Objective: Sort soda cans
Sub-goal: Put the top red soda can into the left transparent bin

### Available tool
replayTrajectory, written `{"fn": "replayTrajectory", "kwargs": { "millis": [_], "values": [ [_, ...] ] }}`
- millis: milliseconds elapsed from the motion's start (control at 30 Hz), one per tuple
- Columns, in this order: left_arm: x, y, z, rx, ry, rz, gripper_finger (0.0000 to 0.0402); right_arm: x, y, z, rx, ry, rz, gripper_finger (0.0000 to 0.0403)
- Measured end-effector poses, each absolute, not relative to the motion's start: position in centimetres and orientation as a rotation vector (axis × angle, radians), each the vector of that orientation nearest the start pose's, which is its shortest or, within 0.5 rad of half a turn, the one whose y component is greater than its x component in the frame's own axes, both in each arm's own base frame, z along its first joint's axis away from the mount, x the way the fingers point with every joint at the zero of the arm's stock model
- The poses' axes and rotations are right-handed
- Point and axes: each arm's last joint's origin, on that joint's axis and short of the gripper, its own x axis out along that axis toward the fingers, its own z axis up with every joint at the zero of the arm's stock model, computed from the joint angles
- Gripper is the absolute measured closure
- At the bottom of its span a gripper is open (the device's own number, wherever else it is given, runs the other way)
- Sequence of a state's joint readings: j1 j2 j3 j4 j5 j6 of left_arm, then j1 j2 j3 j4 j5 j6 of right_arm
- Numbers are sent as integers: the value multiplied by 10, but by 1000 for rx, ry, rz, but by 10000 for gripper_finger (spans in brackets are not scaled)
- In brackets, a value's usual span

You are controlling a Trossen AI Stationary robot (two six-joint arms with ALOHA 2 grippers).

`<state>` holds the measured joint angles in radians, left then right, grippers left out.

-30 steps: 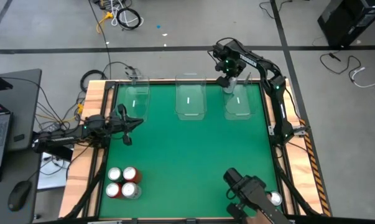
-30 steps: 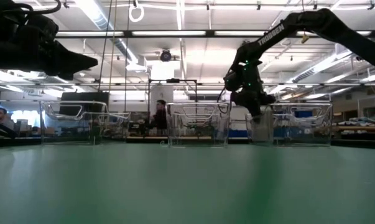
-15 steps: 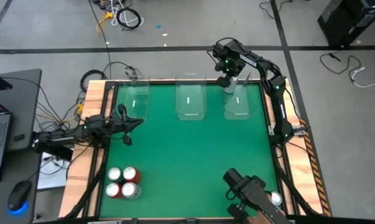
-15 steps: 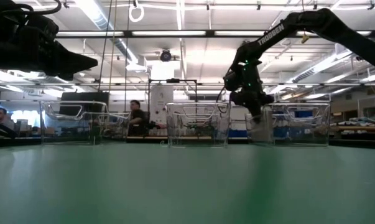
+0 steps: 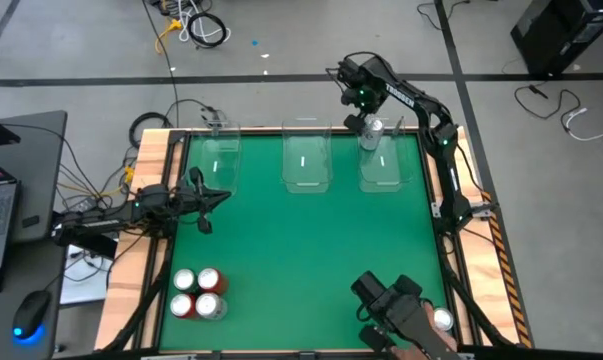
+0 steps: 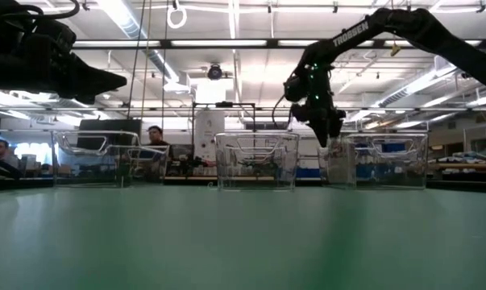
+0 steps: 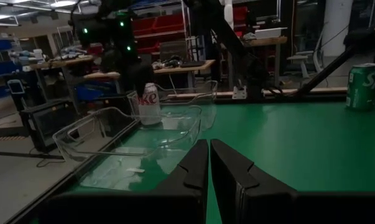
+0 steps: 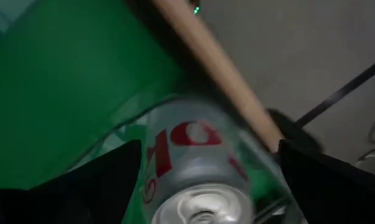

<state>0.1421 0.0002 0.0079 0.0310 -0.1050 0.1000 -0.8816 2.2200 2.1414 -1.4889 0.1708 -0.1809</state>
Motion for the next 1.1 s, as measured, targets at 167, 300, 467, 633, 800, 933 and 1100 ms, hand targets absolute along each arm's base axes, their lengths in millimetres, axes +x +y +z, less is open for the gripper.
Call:
{"fn": "replayTrajectory", "kwargs": {
  "millis": [167,300,467,633,800,933,1100],
  "values": [
    [95,16,175,101,-45,228,376,279,-331,285,361,1503,-711,21],
    [94,15,177,103,-50,182,376,285,-327,307,321,1432,-727,24],
    [95,12,178,92,-59,107,376,295,-309,328,261,1356,-709,24],
    [95,11,178,71,-65,55,387,304,-283,355,193,1261,-691,38],
    [95,11,180,66,-77,54,397,317,-257,380,116,1124,-667,104],
    [97,11,189,58,-79,54,398,327,-241,386,118,1071,-602,202],
    [103,12,212,68,-45,53,399,345,-223,389,64,1024,-527,356]
  ]
}}
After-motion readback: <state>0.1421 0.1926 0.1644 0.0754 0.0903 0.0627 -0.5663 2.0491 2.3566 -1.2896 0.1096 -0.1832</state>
